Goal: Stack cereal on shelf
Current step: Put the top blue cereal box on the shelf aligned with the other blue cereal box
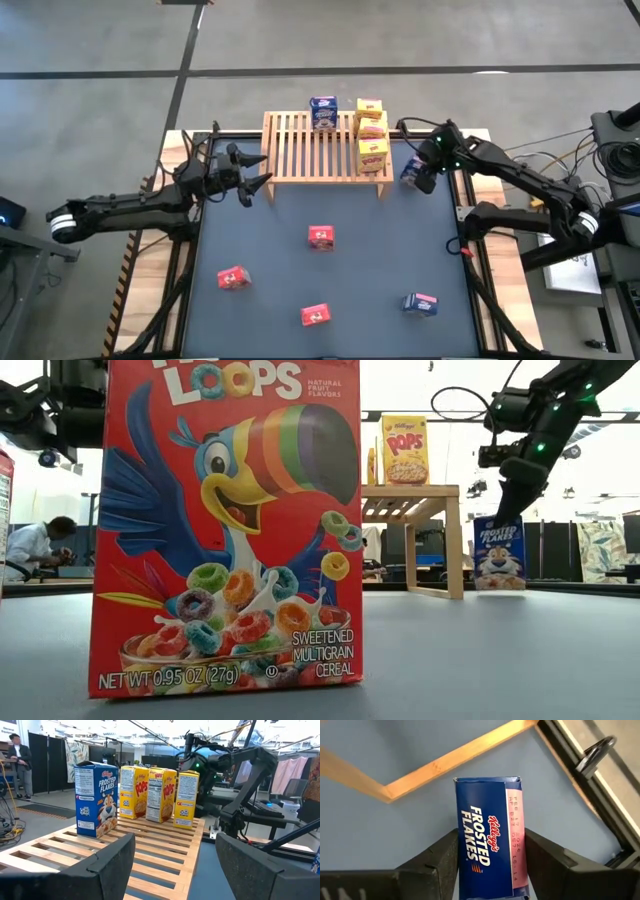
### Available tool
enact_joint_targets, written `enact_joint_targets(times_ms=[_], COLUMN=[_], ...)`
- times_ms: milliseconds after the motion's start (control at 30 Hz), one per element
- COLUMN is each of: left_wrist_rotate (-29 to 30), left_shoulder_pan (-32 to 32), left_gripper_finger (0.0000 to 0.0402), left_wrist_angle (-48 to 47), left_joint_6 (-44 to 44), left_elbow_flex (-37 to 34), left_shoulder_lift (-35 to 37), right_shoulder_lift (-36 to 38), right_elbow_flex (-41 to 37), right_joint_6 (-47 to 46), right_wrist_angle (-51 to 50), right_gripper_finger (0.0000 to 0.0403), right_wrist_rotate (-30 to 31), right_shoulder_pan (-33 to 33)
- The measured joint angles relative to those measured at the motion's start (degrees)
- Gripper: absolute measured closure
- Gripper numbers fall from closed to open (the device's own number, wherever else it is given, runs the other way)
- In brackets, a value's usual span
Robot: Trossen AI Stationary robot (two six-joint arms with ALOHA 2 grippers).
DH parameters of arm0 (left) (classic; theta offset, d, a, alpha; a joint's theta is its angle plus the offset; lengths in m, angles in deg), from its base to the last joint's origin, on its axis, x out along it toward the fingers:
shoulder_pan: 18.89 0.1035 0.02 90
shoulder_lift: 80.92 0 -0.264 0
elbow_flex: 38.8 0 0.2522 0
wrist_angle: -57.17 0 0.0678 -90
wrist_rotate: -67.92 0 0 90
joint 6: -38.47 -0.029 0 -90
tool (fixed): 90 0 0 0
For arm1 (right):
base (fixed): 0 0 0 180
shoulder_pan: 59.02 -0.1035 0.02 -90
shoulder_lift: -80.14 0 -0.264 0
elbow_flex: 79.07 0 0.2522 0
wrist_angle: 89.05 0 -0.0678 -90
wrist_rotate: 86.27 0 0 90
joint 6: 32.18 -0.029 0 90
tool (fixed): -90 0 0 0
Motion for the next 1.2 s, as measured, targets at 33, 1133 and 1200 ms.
enact_joint_targets(times_ms=[33,1133,1200], left_wrist_rotate=[-0.01,-0.36,-0.36], left_shoulder_pan=[0.0,0.0,0.0], left_gripper_finger=[0.0141,0.0141,0.0141], left_wrist_angle=[0.02,1.77,1.74], left_joint_6=[-0.01,0.33,0.45], left_elbow_flex=[0.0,0.0,0.0], left_shoulder_lift=[-0.1,-2.11,-2.11], right_shoulder_lift=[0.69,10.11,10.34], right_elbow_flex=[0.0,27.02,27.02], right_joint_6=[-0.22,-8.39,-9.68], right_wrist_angle=[0.0,-24.23,-21.81], right_gripper_finger=[0.022,0.0227,0.0227], right_wrist_rotate=[0.0,-36.3,-38.6], right_shoulder_pan=[0.0,-1.31,-2.73])
